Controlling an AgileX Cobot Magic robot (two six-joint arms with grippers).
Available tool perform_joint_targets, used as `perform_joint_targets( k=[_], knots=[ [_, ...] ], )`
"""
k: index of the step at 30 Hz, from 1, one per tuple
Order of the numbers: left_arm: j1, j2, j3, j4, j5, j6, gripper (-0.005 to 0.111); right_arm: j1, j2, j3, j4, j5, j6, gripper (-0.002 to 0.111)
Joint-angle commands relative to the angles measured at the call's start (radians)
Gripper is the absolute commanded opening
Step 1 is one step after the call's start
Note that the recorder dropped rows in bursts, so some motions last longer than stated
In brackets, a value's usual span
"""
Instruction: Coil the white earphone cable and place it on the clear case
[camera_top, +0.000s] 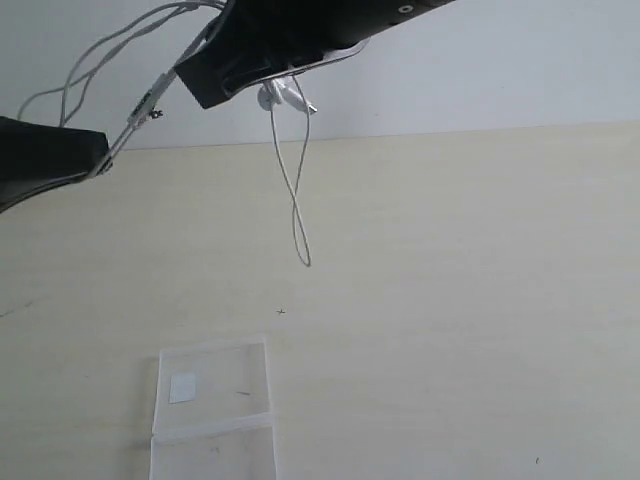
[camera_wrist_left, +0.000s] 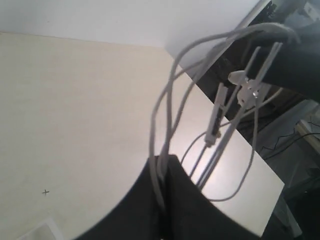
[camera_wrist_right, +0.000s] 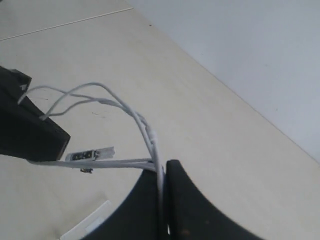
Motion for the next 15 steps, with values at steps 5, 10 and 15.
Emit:
perform_joint_targets(
  k=[5,10,15],
  knots=[
    [-0.082,0.002,0.132,-0.191,0.113,0.381,0.0,-0.022,-0.037,-0.012,0.143,-0.093,-0.118,0.0],
    [-0.085,0.002,0.132,-0.275,0.022,0.563,0.0,-0.022,-0.014,-0.012,0.156,-0.002,-0.118,0.0],
    [-0.085,0.002,0.132,-0.277,0.002,0.566,0.004,-0.022,0.037,-0.012,0.17,0.064,-0.118,0.0]
  ],
)
